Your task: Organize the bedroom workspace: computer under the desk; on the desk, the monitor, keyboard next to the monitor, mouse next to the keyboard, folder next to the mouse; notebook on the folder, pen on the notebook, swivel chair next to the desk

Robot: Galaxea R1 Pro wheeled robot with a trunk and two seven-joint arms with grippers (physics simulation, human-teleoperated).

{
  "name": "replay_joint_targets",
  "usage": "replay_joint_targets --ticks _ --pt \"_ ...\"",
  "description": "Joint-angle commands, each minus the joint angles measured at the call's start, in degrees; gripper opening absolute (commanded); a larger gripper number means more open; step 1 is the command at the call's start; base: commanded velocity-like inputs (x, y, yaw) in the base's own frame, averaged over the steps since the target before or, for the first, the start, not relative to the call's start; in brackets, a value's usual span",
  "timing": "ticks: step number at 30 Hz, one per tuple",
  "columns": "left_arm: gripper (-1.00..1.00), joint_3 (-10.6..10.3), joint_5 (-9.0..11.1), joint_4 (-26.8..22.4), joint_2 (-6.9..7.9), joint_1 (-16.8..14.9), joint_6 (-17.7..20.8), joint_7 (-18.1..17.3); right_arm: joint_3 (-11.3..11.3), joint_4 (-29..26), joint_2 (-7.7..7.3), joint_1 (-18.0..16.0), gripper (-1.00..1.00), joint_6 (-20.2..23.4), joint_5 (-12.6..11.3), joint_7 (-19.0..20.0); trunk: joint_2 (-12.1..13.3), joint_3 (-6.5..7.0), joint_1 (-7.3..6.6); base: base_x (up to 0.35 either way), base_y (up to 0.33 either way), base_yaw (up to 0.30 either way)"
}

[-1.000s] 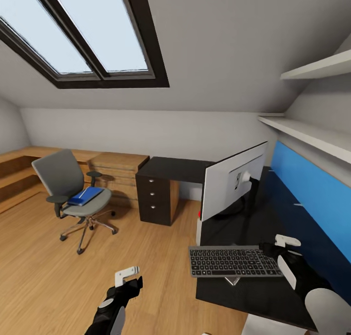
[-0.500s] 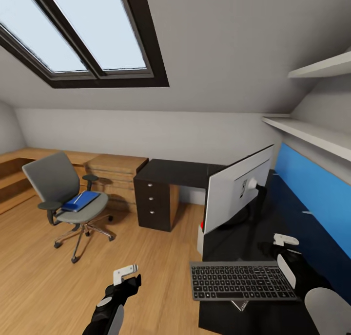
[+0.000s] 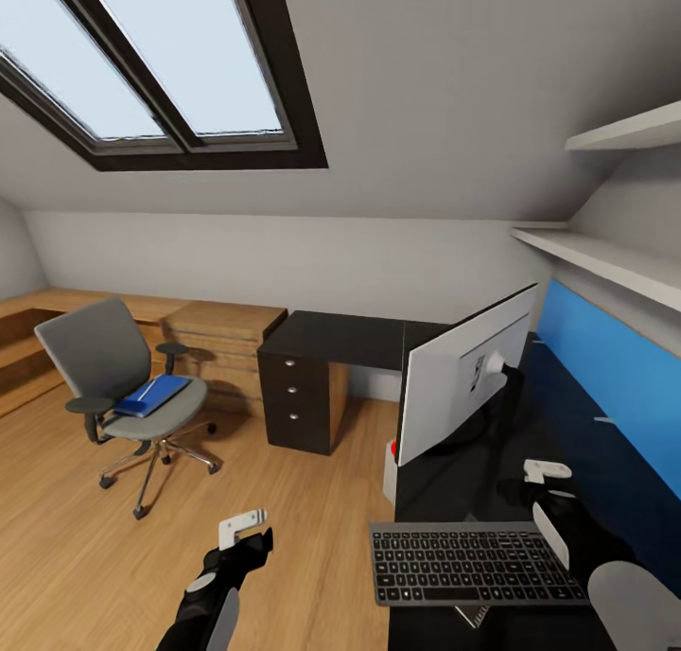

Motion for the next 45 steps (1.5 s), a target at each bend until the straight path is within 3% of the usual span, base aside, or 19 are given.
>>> replay_joint_targets --ticks 1,4,6,10,45 --pt "1.0 0.05 0.62 -0.57 -0.05 -0.03 0.28 0.23 0.1 0.07 -0.01 -0.03 1.0 0.26 -0.55 -0.26 -0.08 -0.1 0.02 0.019 0.0 0.0" --pt "1.0 0.09 1.0 -2.0 -0.06 -0.03 0.34 0.21 0.2 0.8 -0.04 -0.03 1.0 -0.54 -0.42 -0.22 -0.08 -0.1 0.02 0.011 0.0 0.0" --pt "1.0 0.12 2.41 -2.99 -0.07 -0.03 0.37 0.25 0.32 2.28 -0.02 -0.03 1.0 -3.26 -0.31 -0.19 -0.88 -0.46 0.46 0.003 0.0 0.0" --pt "1.0 0.12 2.96 -3.27 -0.06 -0.03 0.38 0.28 0.44 2.86 -0.05 -0.03 1.0 -4.35 -0.23 -0.19 -2.49 -1.18 1.34 0.001 0.0 0.0" --pt "1.0 0.07 2.9 -3.26 -0.1 -0.03 0.3 0.38 0.63 2.9 -0.1 -0.03 1.0 -4.0 -0.21 0.14 -16.53 -7.46 9.03 0.0 0.0 0.0"
